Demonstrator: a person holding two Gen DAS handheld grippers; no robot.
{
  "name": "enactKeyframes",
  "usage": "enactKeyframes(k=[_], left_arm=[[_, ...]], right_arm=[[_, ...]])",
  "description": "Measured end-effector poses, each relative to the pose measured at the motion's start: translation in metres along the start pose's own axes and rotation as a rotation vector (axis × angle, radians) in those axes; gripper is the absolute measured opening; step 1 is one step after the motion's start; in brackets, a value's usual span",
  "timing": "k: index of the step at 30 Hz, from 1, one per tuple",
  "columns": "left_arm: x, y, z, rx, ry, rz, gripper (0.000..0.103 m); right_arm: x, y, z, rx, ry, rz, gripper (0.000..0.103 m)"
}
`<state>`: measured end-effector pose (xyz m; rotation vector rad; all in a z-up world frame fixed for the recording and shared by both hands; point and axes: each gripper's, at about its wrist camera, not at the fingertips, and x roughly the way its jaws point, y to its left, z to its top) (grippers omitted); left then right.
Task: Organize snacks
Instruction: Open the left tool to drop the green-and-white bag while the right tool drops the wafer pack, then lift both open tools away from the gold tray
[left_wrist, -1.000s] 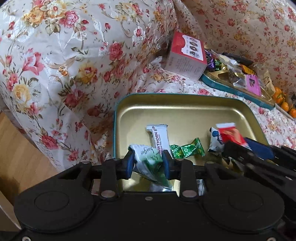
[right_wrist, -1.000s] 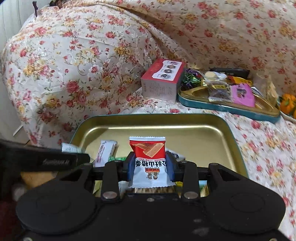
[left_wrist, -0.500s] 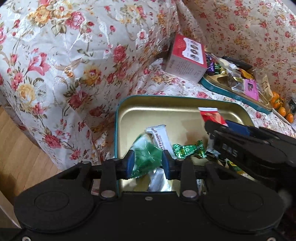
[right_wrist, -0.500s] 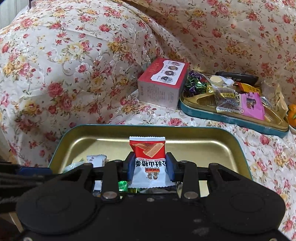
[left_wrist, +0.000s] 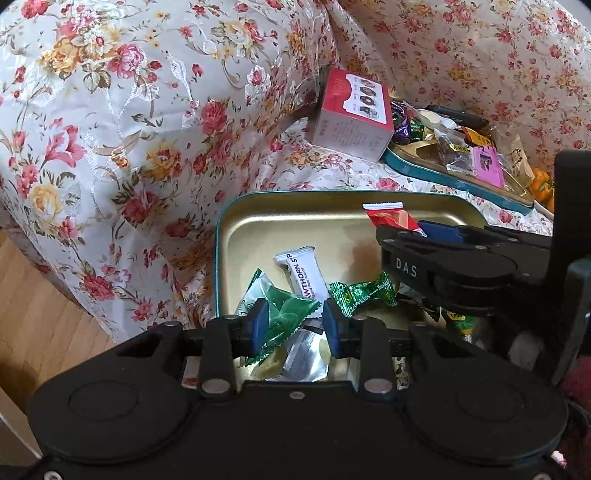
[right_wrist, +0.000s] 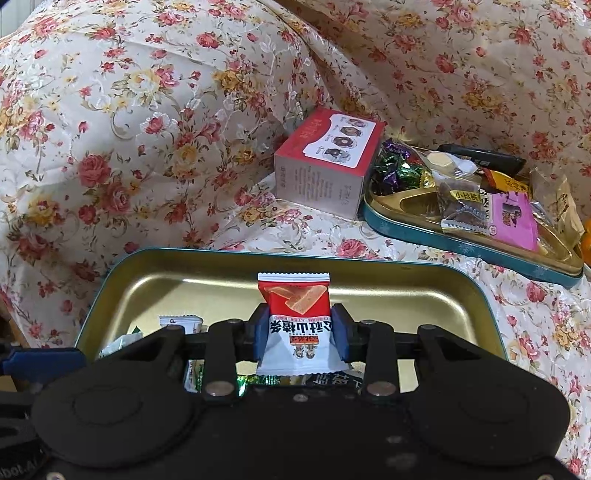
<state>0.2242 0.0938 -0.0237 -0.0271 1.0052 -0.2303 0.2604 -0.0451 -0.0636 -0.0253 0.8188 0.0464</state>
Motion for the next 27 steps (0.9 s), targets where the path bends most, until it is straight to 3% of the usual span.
enactKeyframes(k=[14,27], left_arm=[[-0.004,-0.004,-0.001,0.005,-0.017,0.024,0.041],[-0.011,-0.022,-0.007,0.047,-0.053,0.065,0.041]], right_arm=[[-0.022,-0.006,0.001,0.054,-0.059,-0.012,0.04],[-0.09,-0.037,-0.033,0.209,-0.101,-0.078,0.056]])
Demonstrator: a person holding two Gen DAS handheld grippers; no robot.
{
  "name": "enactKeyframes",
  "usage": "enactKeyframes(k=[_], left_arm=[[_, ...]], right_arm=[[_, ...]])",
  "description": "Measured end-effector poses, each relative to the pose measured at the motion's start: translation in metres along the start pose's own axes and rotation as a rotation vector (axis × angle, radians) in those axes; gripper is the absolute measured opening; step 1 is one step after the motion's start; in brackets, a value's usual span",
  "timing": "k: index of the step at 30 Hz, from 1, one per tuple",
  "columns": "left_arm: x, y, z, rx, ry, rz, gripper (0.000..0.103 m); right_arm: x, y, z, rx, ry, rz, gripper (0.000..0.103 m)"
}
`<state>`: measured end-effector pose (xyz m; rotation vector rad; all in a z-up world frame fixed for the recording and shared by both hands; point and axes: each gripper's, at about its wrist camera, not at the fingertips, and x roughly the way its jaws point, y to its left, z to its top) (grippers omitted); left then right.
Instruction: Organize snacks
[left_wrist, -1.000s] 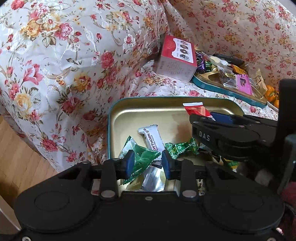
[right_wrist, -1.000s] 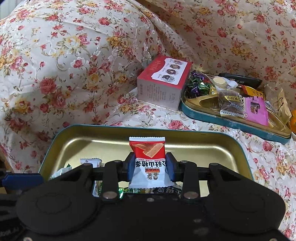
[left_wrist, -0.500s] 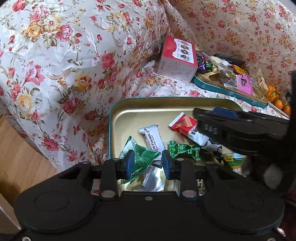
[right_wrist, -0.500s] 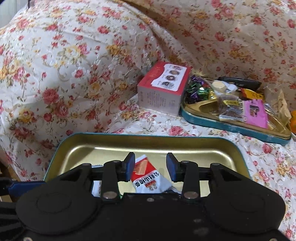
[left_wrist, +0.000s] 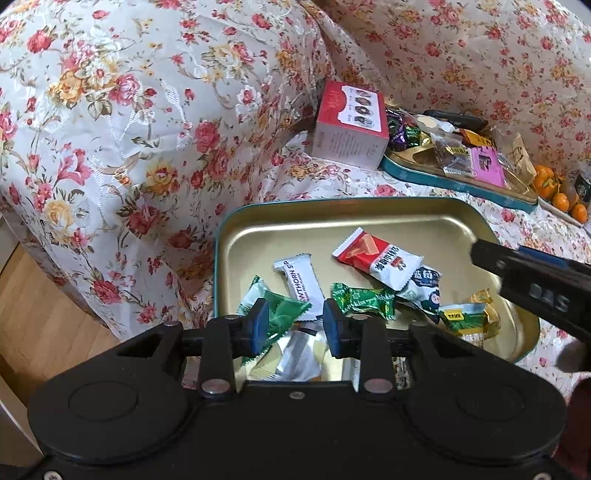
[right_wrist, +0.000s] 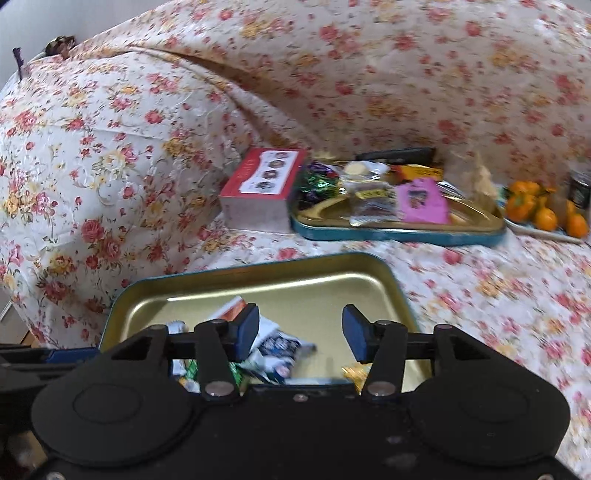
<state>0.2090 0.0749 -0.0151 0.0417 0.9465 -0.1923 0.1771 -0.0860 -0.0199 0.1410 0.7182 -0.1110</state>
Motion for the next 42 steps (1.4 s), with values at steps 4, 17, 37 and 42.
enactKeyframes(k=[4,17,37,42], left_arm=[[-0.002,-0.01,-0.003,0.016,0.005,-0.002,0.041],[-0.012,-0.037,-0.019,0.036,-0.039,0.037,0.041],[-0.013,-0.045,-0.027,0.035,-0.032,0.037,0.046],[-0.012,-0.047,-0.027,0.039,-0.021,0.039,0.046]], right_arm=[[-0.018,-0.007,-0.009,0.017,-0.004,-0.013,0.061],[-0.056,-0.027,-0.037,0.014,0.007,-0.051,0.066],[-0.056,-0.035,-0.051,0.01,0.048,-0.133,0.066],[-0.051,-0.034,-0.051,0.0,0.072,-0.157,0.066]])
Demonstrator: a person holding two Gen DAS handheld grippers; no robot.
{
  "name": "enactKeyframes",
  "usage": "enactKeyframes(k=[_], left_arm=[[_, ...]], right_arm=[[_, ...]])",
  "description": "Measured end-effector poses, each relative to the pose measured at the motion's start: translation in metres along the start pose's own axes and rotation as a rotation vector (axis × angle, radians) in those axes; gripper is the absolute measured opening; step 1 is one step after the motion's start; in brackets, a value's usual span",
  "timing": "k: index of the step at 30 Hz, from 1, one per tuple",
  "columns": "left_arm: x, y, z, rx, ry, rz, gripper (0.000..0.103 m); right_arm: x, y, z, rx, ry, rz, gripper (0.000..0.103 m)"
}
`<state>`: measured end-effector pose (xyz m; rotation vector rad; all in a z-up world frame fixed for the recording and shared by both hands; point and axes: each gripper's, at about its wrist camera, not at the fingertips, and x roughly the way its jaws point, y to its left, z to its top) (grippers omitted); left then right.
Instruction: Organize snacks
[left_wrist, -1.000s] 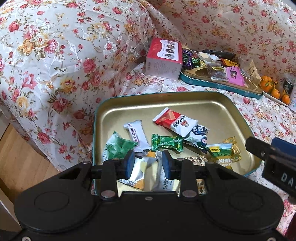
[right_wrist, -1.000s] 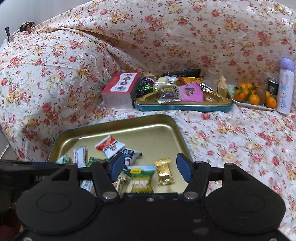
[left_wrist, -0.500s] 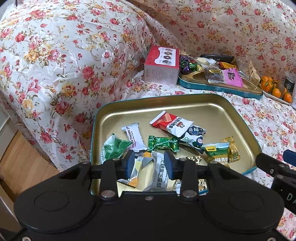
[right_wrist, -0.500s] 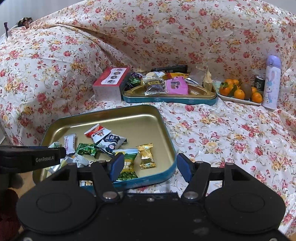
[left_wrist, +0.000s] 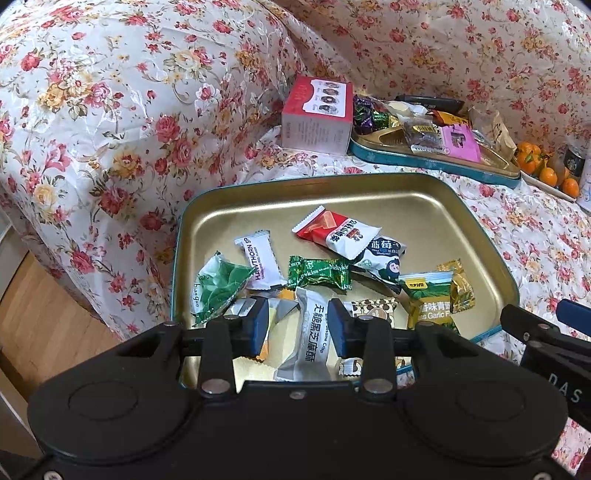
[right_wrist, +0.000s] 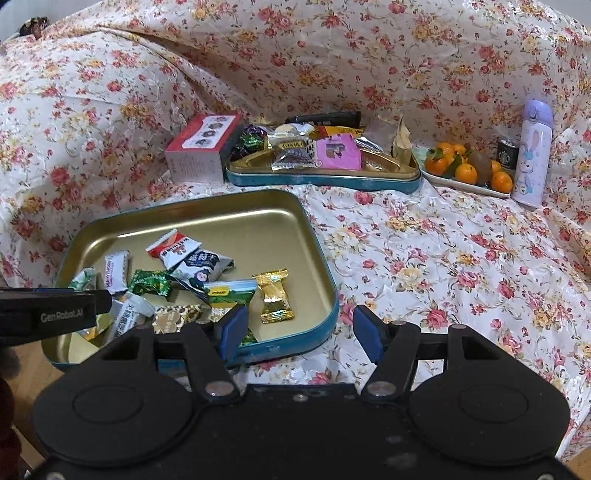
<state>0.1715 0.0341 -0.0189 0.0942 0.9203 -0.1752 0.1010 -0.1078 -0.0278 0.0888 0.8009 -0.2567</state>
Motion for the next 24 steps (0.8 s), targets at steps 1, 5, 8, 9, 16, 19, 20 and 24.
enactKeyframes(k=[1,5,8,9,16,19,20,24], left_arm=[[0.0004,-0.0007,-0.0003,0.003,0.003,0.001,0.046],[0.0009,-0.0042,-0.0016,0.018,0.01,0.001,0.046],[0.0002,-0.0056,-0.0024,0.025,0.008,0.003,0.046],[0.0,-0.0061,-0.0026,0.028,0.008,0.003,0.046],[0.0001,-0.0084,-0.003,0.044,0.006,0.006,0.046],[0.0006,-0.0083,-0.0029,0.047,0.007,0.007,0.046],[0.0007,-0.0081,-0.0029,0.047,0.009,0.004,0.046],[0.0009,-0.0083,-0.0025,0.05,0.013,-0.004,0.046]], right_arm=[[0.0006,0.0002,-0.0002,-0.001,0.003,-0.002,0.066],[0.002,-0.0005,-0.0004,-0.006,0.011,-0.009,0.066],[0.0021,-0.0021,-0.0001,-0.003,0.012,-0.01,0.066],[0.0021,-0.0026,-0.0002,-0.002,0.013,-0.01,0.066],[0.0013,-0.0034,-0.0002,0.006,0.009,-0.011,0.066],[0.0005,-0.0033,0.0003,0.009,0.005,-0.01,0.066],[0.0003,-0.0032,0.0005,0.01,0.004,-0.009,0.066],[-0.0007,-0.0031,0.0008,0.014,0.0,-0.01,0.066]])
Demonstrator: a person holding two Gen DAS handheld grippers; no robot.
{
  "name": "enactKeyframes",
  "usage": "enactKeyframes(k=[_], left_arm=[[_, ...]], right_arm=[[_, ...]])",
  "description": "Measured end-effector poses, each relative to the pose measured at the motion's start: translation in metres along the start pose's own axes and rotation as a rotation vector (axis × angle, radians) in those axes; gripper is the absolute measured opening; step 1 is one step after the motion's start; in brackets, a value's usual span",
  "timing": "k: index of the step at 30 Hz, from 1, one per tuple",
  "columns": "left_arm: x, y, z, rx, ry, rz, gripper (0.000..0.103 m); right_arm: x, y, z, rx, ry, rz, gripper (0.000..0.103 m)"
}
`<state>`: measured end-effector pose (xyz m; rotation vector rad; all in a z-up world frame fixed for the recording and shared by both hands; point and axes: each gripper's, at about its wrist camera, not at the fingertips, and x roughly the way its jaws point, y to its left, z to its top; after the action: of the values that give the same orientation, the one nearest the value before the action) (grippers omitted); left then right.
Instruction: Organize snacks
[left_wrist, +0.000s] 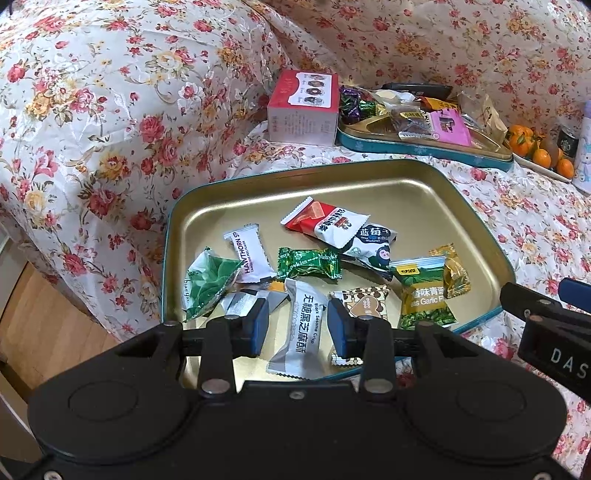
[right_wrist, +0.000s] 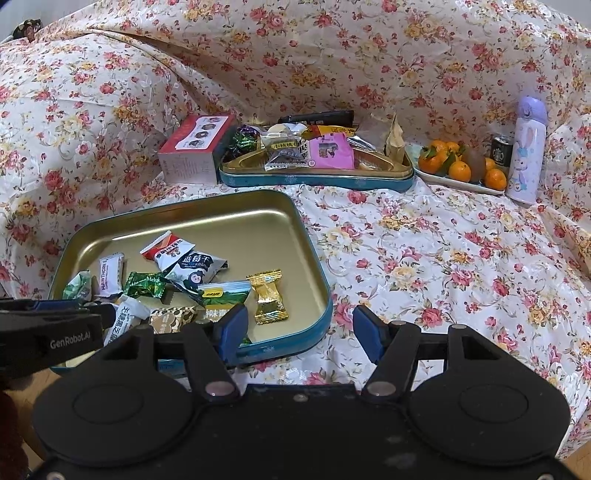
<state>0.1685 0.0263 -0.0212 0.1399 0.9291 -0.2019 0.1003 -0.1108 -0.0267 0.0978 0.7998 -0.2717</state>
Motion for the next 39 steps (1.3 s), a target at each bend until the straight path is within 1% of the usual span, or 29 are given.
enactKeyframes(k=[39], left_arm=[[-0.001,-0.0012,-0.0005,0.017,-0.001,0.002,0.046]], right_arm=[[-0.0031,0.0054,-0.0014,-0.02,-0.002,0.02,0.067]])
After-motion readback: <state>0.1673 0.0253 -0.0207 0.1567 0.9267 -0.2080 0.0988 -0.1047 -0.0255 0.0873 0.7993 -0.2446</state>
